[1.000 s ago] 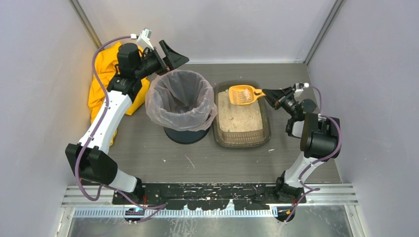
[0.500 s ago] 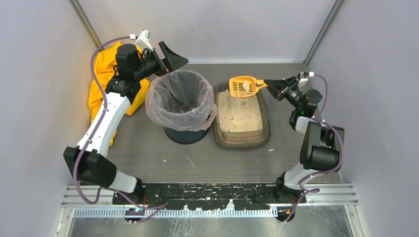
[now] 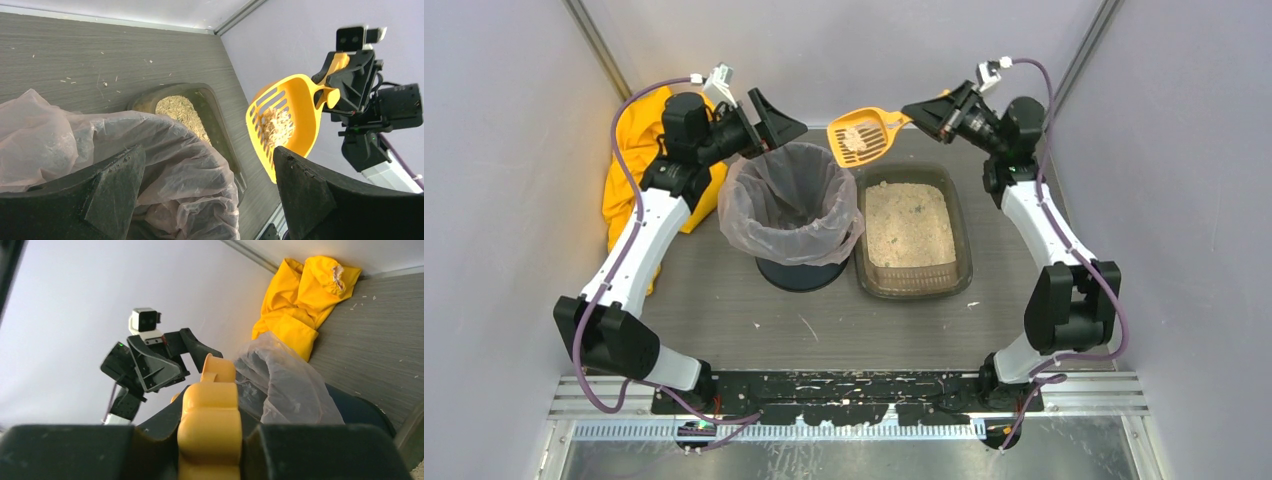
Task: Clean the litter box
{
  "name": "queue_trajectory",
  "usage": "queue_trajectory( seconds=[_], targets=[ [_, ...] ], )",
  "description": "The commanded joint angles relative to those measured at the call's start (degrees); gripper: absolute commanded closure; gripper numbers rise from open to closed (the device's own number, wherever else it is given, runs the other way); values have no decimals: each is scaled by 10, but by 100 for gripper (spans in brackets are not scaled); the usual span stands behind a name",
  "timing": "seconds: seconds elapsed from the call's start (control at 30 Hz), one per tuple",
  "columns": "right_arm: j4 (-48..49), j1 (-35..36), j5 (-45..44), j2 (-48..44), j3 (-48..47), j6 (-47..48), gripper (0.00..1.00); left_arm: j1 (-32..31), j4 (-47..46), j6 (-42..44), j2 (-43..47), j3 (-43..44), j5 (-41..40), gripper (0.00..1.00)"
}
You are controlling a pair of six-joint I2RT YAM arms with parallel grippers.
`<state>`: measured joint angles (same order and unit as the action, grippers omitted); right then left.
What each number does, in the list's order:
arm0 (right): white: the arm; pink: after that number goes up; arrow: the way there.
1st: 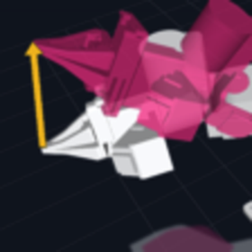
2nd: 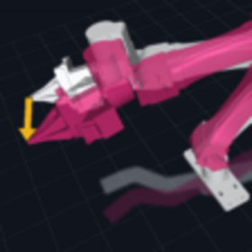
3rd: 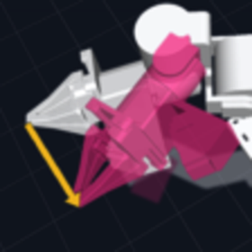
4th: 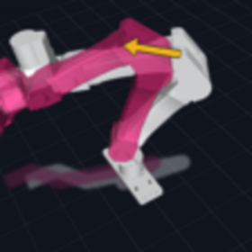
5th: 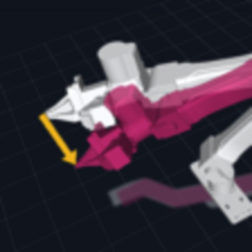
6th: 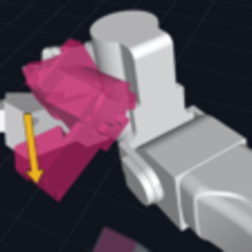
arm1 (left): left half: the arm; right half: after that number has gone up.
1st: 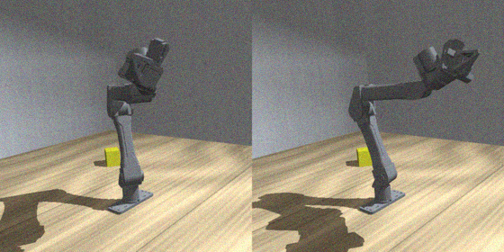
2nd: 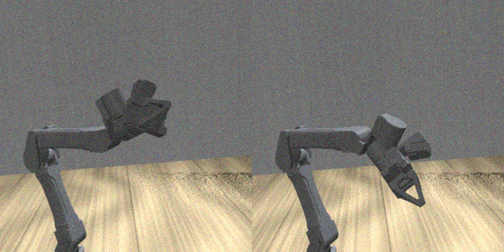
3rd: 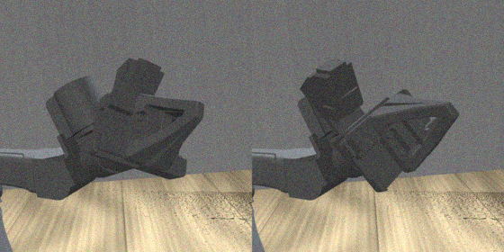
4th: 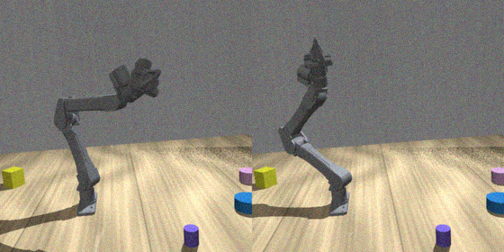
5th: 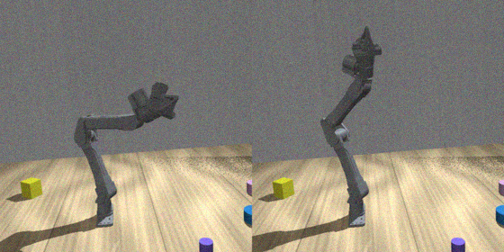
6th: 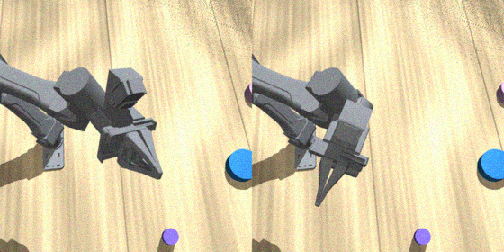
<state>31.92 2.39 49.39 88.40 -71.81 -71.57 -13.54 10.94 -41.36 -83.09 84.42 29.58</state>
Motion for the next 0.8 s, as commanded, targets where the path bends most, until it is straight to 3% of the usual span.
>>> queue_trajectory(
  seconds=[0.0, 0.23, 0.53, 0.77],
  targets=[
    [-141, 56, -15, 36, -106, 100, 99, -3, -12, 19, 35, 1, -1, 2],
    [-361, 118, -42, 102, -253, 252, 99, -3, 66, 81, 41, 43, -34, 1],
    [-700, 204, -198, 157, -475, 530, 99, -5, 102, 121, 41, 79, -70, 2],
    [-755, 250, -240, 174, -569, 585, 99, -5, 89, 116, 33, 72, -63, 2]
  ],
)
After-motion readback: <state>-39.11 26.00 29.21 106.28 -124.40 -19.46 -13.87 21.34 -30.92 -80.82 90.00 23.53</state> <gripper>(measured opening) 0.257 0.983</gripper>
